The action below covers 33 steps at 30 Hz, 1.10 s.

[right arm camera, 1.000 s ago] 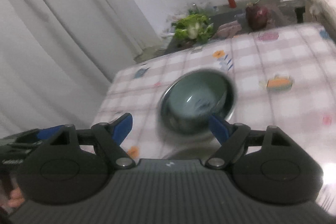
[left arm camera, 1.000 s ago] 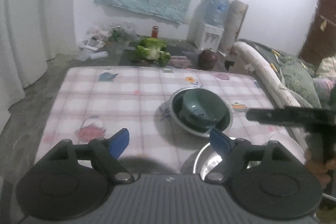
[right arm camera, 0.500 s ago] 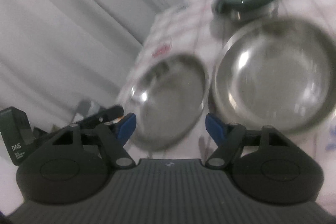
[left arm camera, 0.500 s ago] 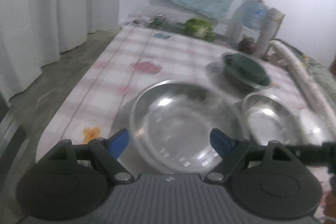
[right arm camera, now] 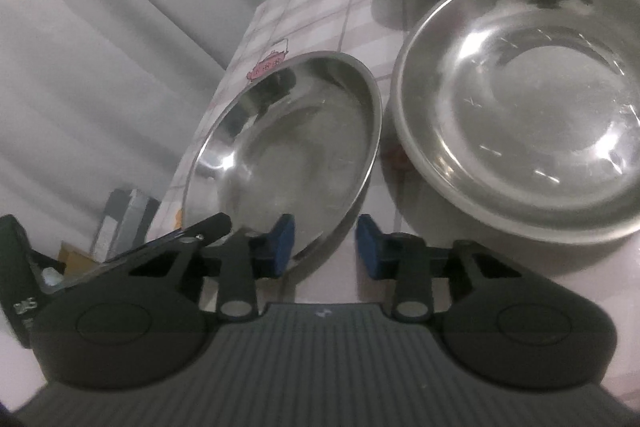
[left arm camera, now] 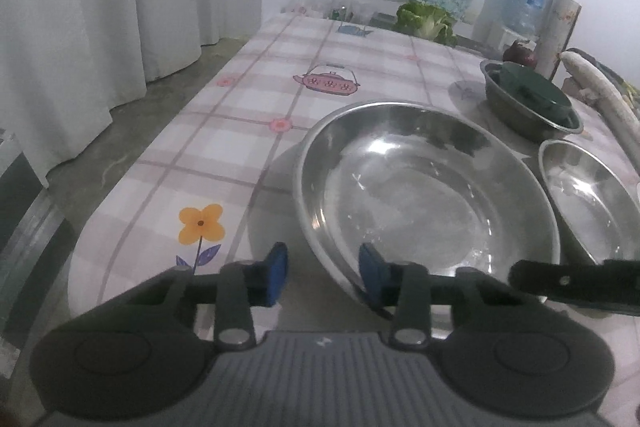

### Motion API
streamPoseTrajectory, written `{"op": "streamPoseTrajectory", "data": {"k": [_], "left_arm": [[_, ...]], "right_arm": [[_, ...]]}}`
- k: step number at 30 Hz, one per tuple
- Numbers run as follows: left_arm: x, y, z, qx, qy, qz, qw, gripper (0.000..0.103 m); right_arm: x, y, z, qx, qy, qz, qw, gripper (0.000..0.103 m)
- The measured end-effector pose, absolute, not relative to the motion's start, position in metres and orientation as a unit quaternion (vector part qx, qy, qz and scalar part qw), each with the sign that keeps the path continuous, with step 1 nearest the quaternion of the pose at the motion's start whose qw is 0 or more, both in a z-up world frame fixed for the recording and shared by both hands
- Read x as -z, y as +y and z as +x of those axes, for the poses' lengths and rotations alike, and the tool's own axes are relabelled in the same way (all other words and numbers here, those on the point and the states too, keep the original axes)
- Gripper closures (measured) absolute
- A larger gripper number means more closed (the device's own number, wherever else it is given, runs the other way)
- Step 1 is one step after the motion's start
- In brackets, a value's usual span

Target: Organize plates and bowls

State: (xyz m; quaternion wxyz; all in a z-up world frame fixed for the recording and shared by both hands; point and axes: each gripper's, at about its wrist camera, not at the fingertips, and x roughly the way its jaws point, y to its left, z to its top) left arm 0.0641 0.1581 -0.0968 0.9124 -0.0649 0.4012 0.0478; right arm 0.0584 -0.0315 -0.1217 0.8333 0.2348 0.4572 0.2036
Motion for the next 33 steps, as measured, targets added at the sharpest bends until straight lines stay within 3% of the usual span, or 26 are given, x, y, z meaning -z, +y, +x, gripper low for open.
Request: {"op": "streamPoseTrajectory", "data": {"k": [2, 19, 22, 27, 33], "left_arm": [[0.096, 0.159, 0.064, -0.038, 0.401, -0.072, 0.913, 0.081], [0.084, 0.161, -0.002, -0.016, 0.426, -0.089, 0.9, 0.08], [0.084, 0.167, -0.011, -0.01, 0.432, -0.102, 0.896, 0.079], [0.074, 0.171, -0.016, -0.015, 0.417, -0.097, 0.903, 0.057], [0.074, 0.181, 0.002, -0.031, 0.399, -0.119, 0.909, 0.056]], "right_arm": [[0.124, -0.028, 0.062, -0.203, 0.454, 0.232, 0.836, 0.081], [0.116, -0.035, 0.031, -0.264, 0.495, 0.202, 0.803, 0.078], [0.113, -0.035, 0.024, -0.285, 0.498, 0.19, 0.797, 0.077], [0.107, -0.039, 0.032, -0.268, 0.484, 0.173, 0.815, 0.07], [0.104, -0.045, 0.037, -0.243, 0.463, 0.174, 0.834, 0.069]]}}
